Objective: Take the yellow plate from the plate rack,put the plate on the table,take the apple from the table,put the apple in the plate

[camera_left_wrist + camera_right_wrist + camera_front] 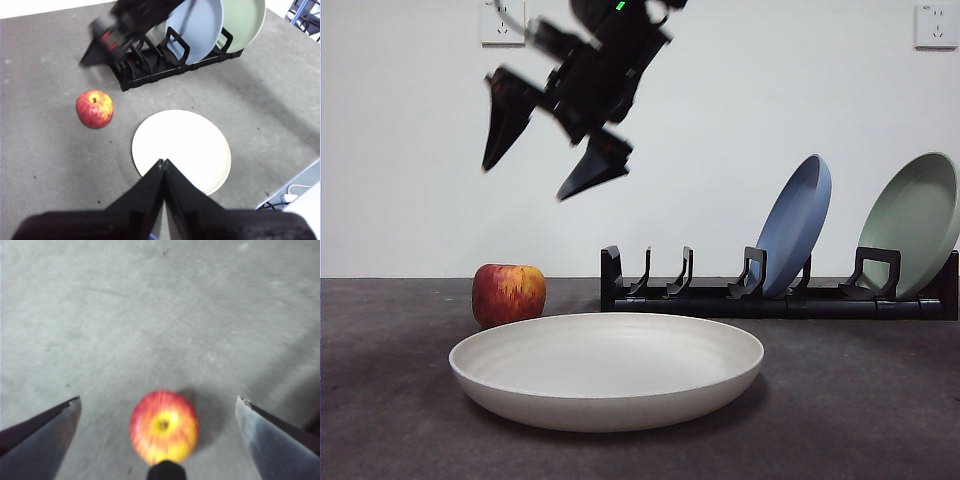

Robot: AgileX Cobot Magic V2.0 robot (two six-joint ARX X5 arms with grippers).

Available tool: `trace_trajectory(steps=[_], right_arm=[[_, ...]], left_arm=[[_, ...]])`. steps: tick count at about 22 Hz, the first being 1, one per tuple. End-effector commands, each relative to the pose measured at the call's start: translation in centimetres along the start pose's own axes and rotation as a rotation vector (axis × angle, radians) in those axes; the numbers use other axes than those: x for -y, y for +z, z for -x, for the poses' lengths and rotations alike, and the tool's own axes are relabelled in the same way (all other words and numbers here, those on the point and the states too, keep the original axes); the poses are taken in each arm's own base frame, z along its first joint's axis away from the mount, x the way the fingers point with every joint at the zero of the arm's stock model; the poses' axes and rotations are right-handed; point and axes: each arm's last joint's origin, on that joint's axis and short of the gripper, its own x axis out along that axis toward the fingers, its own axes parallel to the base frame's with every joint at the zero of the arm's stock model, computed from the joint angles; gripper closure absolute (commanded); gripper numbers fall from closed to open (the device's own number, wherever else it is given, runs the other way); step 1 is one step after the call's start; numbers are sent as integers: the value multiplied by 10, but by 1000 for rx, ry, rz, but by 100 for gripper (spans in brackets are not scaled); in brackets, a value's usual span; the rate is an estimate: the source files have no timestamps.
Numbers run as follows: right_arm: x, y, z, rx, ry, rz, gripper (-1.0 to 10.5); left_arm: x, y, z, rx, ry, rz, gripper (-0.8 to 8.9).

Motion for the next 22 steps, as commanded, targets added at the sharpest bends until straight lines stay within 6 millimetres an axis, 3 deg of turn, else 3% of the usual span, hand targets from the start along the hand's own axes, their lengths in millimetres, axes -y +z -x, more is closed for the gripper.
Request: trace_trajectory(steps=[1, 5, 9, 21, 22], right_arm=[[0, -7, -29, -42, 4, -3, 190], [1, -24, -61, -108, -11, -29, 190], [4, -36, -76, -163, -21, -43, 190], [-2, -47, -82, -250, -1, -80, 200], [-4, -46, -82, -246, 1, -86, 254]], left_arm=[[0, -2, -1, -5, -4, 12, 820], [-1, -3, -1, -25, -4, 3, 820], [-2, -5, -1, -44, 3, -6, 820], [-2, -6, -1, -46, 4, -11, 820], [-2, -6, -1, -46, 4, -14, 820]])
